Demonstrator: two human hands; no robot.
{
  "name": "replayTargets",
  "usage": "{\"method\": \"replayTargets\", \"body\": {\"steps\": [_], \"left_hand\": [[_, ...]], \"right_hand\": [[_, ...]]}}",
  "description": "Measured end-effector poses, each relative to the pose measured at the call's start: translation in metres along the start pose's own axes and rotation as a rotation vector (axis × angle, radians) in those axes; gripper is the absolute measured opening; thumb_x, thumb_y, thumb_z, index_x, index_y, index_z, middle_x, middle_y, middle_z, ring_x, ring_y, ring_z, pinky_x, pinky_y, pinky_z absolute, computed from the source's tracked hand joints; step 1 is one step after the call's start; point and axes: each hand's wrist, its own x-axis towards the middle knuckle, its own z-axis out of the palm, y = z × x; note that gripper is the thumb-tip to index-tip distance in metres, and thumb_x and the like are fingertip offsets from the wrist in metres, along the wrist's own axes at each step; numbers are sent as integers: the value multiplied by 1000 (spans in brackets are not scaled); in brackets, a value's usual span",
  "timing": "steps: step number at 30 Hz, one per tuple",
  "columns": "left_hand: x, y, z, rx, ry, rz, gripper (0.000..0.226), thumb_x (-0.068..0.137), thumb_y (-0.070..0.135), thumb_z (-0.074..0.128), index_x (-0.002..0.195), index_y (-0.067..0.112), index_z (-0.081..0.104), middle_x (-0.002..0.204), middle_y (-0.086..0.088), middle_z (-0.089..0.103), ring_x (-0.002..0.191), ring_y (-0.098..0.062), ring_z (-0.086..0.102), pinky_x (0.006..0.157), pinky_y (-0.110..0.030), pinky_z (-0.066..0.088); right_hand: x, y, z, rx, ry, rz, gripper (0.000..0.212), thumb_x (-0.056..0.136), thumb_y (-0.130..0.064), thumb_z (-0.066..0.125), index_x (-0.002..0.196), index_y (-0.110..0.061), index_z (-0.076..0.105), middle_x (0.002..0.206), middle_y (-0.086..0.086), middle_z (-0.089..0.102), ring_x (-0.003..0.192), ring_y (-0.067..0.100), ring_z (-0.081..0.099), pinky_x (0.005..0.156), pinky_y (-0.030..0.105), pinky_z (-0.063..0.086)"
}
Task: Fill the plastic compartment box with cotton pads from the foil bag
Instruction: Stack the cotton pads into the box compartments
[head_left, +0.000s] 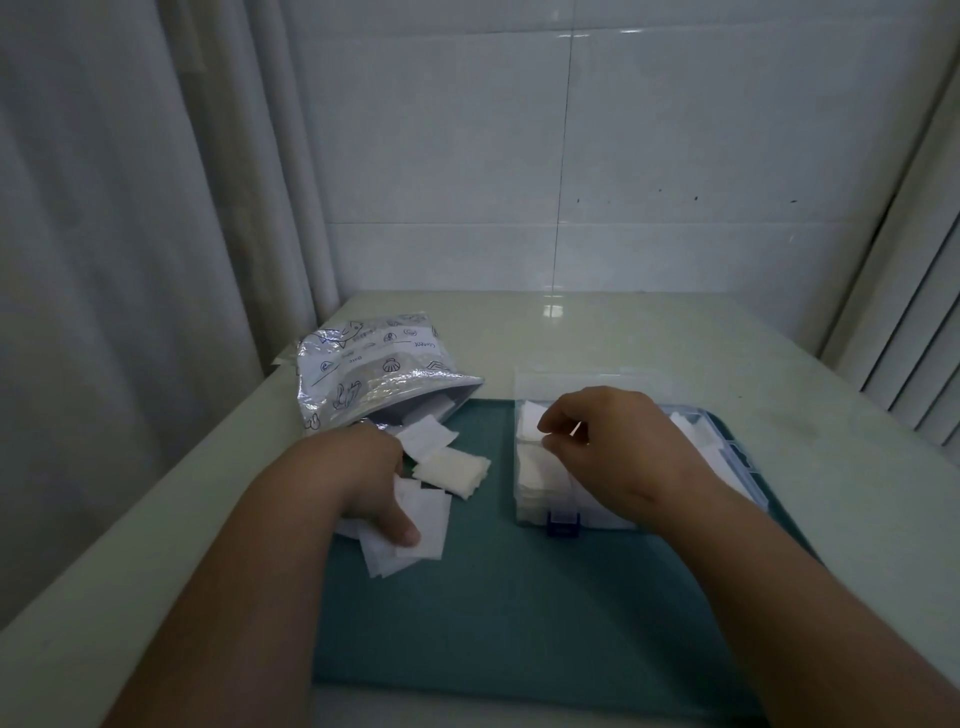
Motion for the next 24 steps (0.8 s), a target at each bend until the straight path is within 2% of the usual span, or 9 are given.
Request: {"method": "replayTargets", "body": {"steps": [3, 5, 8, 11, 13, 15, 18, 21, 24], "left_hand": [[-1, 1, -1, 19, 12, 17, 69, 63, 62, 80, 116, 22, 62, 118, 1, 56, 104, -17, 56, 79, -26, 45], [0, 2, 0, -8, 17, 42, 56, 63, 58, 81, 103, 23, 64, 106, 2, 59, 94, -16, 56, 69, -26, 43], [-1, 3, -1, -82, 39, 96, 45, 63, 54, 83, 82, 25, 53, 88, 8, 55, 82, -15, 52, 59, -27, 36], [-3, 4, -2, -177, 46, 183, 47, 63, 55, 82, 90, 27, 55, 93, 7, 57, 86, -13, 55, 67, -29, 41], [-5, 6, -6, -281, 64, 261, 42, 64, 56, 81, 87, 35, 52, 92, 11, 56, 84, -8, 54, 70, -29, 43], [-6, 8, -9, -388, 109, 318, 37, 66, 53, 81, 83, 38, 52, 87, 15, 57, 78, -3, 52, 64, -24, 40], [-6, 13, -11, -568, 159, 319, 28, 68, 49, 82, 80, 33, 62, 76, 13, 63, 66, 2, 56, 58, -19, 41], [-5, 17, -11, -779, 209, 286, 26, 72, 44, 82, 83, 23, 71, 81, 2, 72, 74, -12, 67, 65, -28, 49], [-2, 22, -15, -928, 258, 290, 29, 73, 38, 82, 92, 18, 73, 89, -4, 73, 86, -23, 69, 71, -35, 53]], "right_hand": [[0, 0, 1, 8, -5, -3, 21, 94, -29, 58, 112, -27, 69, 106, -9, 65, 88, 6, 53, 77, 20, 42], [0, 0, 1, 9, -11, 0, 21, 94, -29, 58, 111, -27, 69, 106, -9, 65, 89, 6, 54, 77, 20, 41], [0, 1, 1, 13, -10, 1, 21, 94, -29, 58, 111, -27, 69, 107, -9, 66, 90, 7, 55, 77, 19, 41], [0, 1, 1, 21, -12, -1, 21, 94, -29, 58, 111, -27, 69, 106, -9, 66, 92, 8, 57, 79, 20, 43], [0, 2, 0, 42, -7, -1, 20, 94, -30, 58, 110, -27, 69, 102, -10, 65, 90, 7, 57, 79, 20, 43], [0, 5, -1, 113, -3, 8, 17, 93, -30, 59, 106, -28, 70, 95, -14, 63, 87, 4, 57, 78, 19, 43], [2, 7, -2, 236, 2, 22, 11, 92, -28, 61, 97, -31, 70, 91, -16, 65, 87, 2, 60, 76, 17, 45], [3, 9, -3, 341, 11, 41, 10, 91, -26, 61, 86, -31, 69, 85, -15, 68, 80, 3, 62, 71, 19, 48], [1, 6, -7, 541, -17, 73, 16, 95, -30, 55, 91, -24, 70, 81, -8, 72, 72, 5, 66, 68, 23, 56]]}}
